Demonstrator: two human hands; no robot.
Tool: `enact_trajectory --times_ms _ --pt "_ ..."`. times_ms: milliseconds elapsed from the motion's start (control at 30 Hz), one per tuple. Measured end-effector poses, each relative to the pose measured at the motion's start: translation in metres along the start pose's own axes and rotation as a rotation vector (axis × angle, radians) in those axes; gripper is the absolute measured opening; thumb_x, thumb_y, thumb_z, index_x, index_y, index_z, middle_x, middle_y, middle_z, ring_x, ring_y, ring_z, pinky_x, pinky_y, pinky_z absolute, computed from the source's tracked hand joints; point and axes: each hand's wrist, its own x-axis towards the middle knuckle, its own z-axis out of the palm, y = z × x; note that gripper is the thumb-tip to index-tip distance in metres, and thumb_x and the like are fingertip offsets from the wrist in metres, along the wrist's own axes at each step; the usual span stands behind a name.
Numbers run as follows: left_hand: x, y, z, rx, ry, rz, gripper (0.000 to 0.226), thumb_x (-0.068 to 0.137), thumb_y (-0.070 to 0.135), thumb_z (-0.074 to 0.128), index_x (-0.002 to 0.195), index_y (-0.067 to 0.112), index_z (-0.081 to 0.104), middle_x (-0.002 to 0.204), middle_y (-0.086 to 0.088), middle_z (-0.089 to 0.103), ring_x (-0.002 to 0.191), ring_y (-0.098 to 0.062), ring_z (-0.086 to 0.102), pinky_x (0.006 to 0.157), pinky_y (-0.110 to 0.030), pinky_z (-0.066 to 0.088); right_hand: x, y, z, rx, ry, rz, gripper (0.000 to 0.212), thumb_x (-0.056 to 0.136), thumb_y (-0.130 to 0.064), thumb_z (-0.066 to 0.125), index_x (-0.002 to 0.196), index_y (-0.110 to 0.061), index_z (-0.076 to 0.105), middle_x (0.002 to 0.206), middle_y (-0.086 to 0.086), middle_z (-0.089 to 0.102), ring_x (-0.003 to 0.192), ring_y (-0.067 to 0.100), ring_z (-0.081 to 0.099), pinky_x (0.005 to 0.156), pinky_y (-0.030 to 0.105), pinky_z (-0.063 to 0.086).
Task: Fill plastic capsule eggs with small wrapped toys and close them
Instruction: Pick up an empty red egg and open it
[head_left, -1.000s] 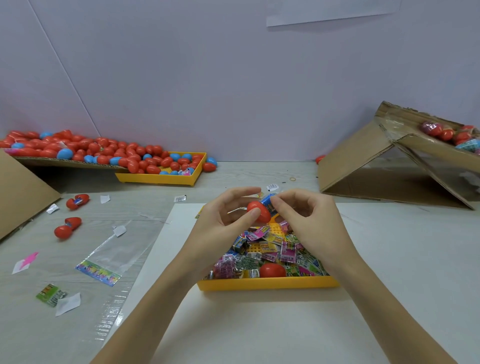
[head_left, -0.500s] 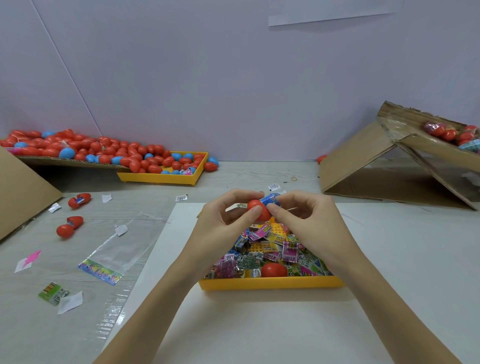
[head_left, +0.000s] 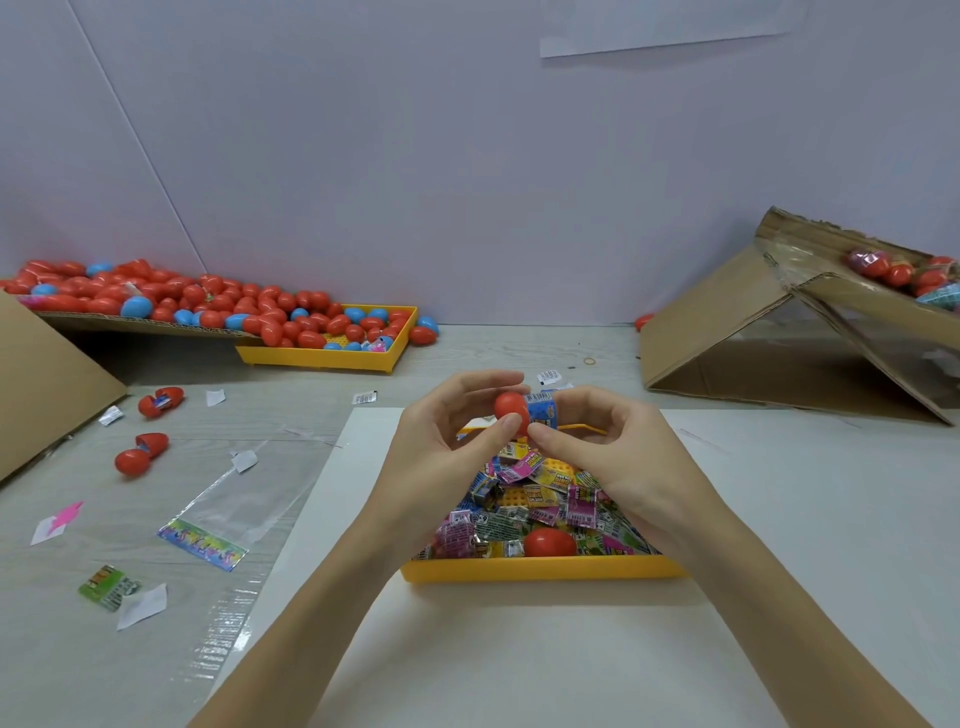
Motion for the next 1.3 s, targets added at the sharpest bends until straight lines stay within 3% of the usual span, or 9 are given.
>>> enact_trajectory --times_ms 300,433,533,633,733,833,967,1100,1300 --pt "-0.002 -0.002 0.004 -0.068 0.046 0.092 0.030 0.092 0.015 0.076 0.121 0.017 0.072 0.121 0.004 0.075 0.117 -0.016 0.071 0.094 -0.034 0.060 -0.001 -0.002 0.004 0.025 0.042 -0.003 0.035 0.079 -0.032 0.087 0.111 -0.025 0.075 0.104 -0.009 0.079 0.097 0.010 0.075 0.081 0.025 0.058" --pt "-0.002 0.000 0.004 -0.013 -0.026 0.138 0.043 0.090 0.018 0.077 0.133 0.016 0.067 0.126 0.006 0.073 0.119 -0.015 0.069 0.096 -0.030 0.058 -0.001 -0.003 0.003 0.406 -0.041 0.155 0.035 0.079 -0.019 0.086 0.112 -0.011 0.077 0.112 0.011 0.078 0.109 0.020 0.074 0.095 0.030 0.059" --pt "-0.002 -0.001 0.002 0.125 -0.023 0.235 0.053 0.086 0.014 0.082 0.136 0.014 0.064 0.126 0.004 0.072 0.116 -0.019 0.071 0.099 -0.032 0.057 -0.002 -0.007 0.004 0.676 -0.135 0.334 0.037 0.080 -0.009 0.081 0.116 -0.003 0.075 0.117 0.015 0.076 0.108 0.019 0.075 0.087 0.023 0.060" --pt "-0.001 -0.001 0.000 0.166 0.032 0.308 0.051 0.083 0.013 0.084 0.132 0.014 0.069 0.118 0.001 0.075 0.108 -0.021 0.074 0.094 -0.031 0.059 -0.002 -0.011 0.004 0.821 -0.217 0.465 0.038 0.081 -0.009 0.081 0.118 -0.001 0.075 0.114 0.014 0.075 0.102 0.020 0.075 0.085 0.026 0.061" --pt "0.000 0.000 -0.005 0.198 0.038 0.325 0.049 0.083 0.015 0.084 0.130 0.014 0.070 0.114 0.000 0.075 0.105 -0.021 0.074 0.092 -0.030 0.060 -0.003 -0.014 0.003 0.863 -0.286 0.528 0.029 0.083 -0.016 0.081 0.110 -0.004 0.080 0.113 0.018 0.074 0.108 0.027 0.072 0.089 0.031 0.061" --pt "0.001 0.001 -0.006 0.335 0.044 0.383 0.047 0.084 0.018 0.081 0.129 0.011 0.071 0.110 -0.002 0.074 0.100 -0.018 0.074 0.090 -0.031 0.061 -0.002 -0.014 0.005 0.851 -0.292 0.564 0.025 0.079 -0.019 0.083 0.099 -0.005 0.082 0.115 0.019 0.074 0.107 0.029 0.074 0.083 0.031 0.061" --pt "0.001 0.003 -0.003 0.517 0.088 0.517 0.044 0.086 0.021 0.076 0.128 0.009 0.071 0.104 -0.004 0.073 0.095 -0.010 0.069 0.089 -0.022 0.057 -0.002 -0.012 0.005 0.899 -0.292 0.610 0.034 0.073 -0.016 0.089 0.102 -0.001 0.081 0.119 0.021 0.074 0.110 0.030 0.074 0.082 0.034 0.062" --pt "0.001 0.004 -0.003 0.603 0.080 0.575 0.044 0.090 0.019 0.070 0.131 0.005 0.067 0.104 -0.008 0.074 0.096 -0.012 0.067 0.089 -0.019 0.057 -0.002 -0.014 0.004 0.940 -0.316 0.615 0.057 0.052 -0.011 0.103 0.104 0.001 0.081 0.120 0.022 0.073 0.112 0.031 0.073 0.083 0.037 0.063" --pt "0.001 -0.001 -0.002 0.600 0.068 0.634 0.034 0.092 0.006 0.071 0.126 0.002 0.071 0.103 -0.007 0.074 0.094 -0.012 0.069 0.086 -0.021 0.057 -0.003 -0.014 0.007 0.983 -0.253 0.650 0.037 0.073 -0.012 0.090 0.105 0.003 0.079 0.114 0.023 0.075 0.106 0.031 0.075 0.081 0.040 0.064"
